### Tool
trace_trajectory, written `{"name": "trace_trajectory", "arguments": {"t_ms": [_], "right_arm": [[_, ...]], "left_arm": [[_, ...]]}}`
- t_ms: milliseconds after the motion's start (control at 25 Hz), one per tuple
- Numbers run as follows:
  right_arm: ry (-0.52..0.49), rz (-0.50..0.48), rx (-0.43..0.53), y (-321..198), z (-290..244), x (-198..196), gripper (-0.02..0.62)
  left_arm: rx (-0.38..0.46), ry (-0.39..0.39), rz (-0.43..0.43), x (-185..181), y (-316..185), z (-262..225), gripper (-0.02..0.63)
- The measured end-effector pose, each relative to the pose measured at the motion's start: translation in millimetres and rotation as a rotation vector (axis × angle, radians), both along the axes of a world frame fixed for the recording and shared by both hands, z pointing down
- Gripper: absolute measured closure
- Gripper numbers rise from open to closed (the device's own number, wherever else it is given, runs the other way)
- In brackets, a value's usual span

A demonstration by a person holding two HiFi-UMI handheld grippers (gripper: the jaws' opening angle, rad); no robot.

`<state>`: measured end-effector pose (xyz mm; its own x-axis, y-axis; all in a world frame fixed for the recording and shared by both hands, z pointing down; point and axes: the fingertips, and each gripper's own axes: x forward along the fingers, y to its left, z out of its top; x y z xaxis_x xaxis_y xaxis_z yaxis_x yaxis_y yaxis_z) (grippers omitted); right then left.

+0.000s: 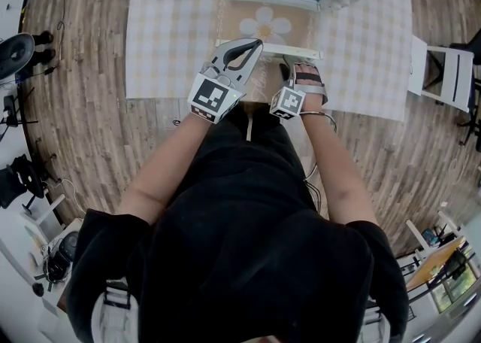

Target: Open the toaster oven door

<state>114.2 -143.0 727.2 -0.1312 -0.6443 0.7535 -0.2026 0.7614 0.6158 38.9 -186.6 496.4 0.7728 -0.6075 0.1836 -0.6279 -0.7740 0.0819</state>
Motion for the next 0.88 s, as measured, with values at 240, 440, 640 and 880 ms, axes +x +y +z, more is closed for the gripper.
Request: {"name": "trace_trajectory", "arguments": {"t_ms": [240,440,640,880], "right_arm": [[0.011,0.007,-0.038,8.2,10.1,2.7,0.439],[0.001,0.018,-0.056,10.5,11.7,2.4,0.439],[0.004,0.026,-0.066,10.9,12.0,1.9,0.437],[-0.008,0.018,-0.079,15.7,5.9,-1.9,0.437]], "left_arm": [[0.003,-0.001,-0.008,-5.4,-1.7,-1.7,0.594],[0.005,-0.003,-0.011,-8.3,-0.8,-2.3,0.594],[0.005,0.0,-0.012,-9.8,-0.6,-2.8,0.594],[0.005,0.003,-0.017,-12.4,-1.1,-3.2,0.592]]}}
